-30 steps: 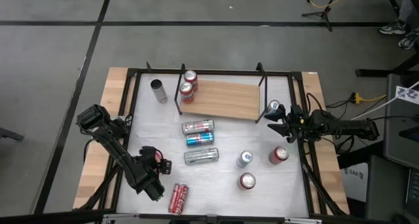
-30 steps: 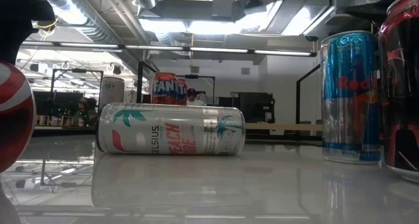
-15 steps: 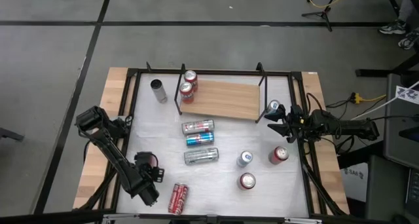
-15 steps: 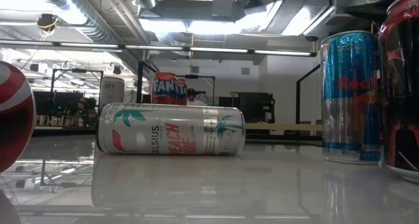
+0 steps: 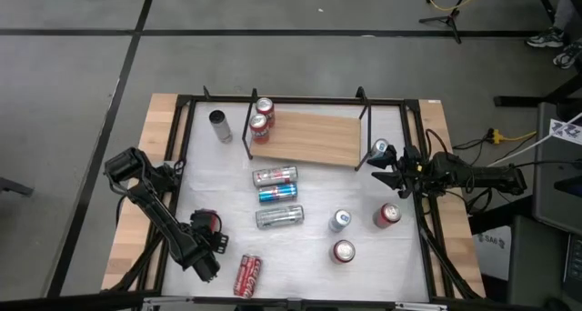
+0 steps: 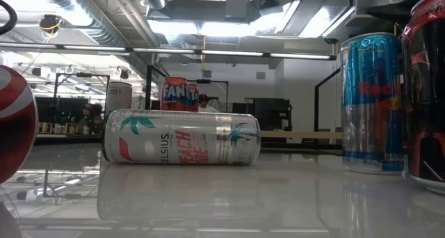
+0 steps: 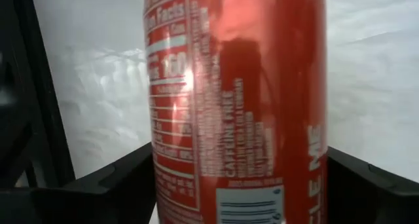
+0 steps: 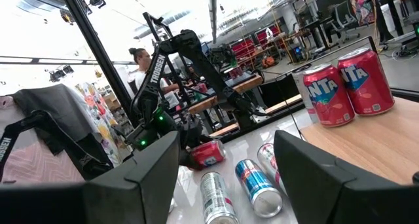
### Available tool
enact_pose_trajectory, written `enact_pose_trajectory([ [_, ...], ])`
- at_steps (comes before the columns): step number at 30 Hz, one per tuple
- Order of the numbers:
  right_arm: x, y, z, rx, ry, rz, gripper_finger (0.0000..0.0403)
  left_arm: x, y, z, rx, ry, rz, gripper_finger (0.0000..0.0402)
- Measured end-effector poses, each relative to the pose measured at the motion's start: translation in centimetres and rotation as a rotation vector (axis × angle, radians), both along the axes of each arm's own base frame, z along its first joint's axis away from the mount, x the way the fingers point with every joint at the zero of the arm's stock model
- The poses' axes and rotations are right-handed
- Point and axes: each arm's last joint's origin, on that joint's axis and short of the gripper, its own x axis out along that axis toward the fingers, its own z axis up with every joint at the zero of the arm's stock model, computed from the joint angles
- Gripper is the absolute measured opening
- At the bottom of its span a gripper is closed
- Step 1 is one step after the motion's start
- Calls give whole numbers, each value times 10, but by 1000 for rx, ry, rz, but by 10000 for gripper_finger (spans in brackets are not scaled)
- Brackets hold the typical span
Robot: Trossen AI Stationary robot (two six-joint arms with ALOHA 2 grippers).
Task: Place canned beverage on shelf
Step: Put the red soda can on the shelf
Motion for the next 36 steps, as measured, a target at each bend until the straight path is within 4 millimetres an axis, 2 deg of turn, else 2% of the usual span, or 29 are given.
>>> enact_pose_trajectory([
  [6, 0, 0, 0, 2, 0, -6, 239, 5, 0, 0, 70, -128, -55, 277],
  [12, 0, -1, 0, 9, 0, -35, 239, 10, 3, 4, 176, -295, -102, 275],
  [22, 0, -1, 1, 10, -7, -36, 239, 19, 12, 35, 383, -640, -240, 275],
  [28, 0, -1, 1, 10, -8, -36, 239, 42, 14, 37, 398, -675, -355, 280],
  [36, -1, -1, 3, 11, -34, -36, 239, 89, 25, 44, 343, -706, -529, 284],
])
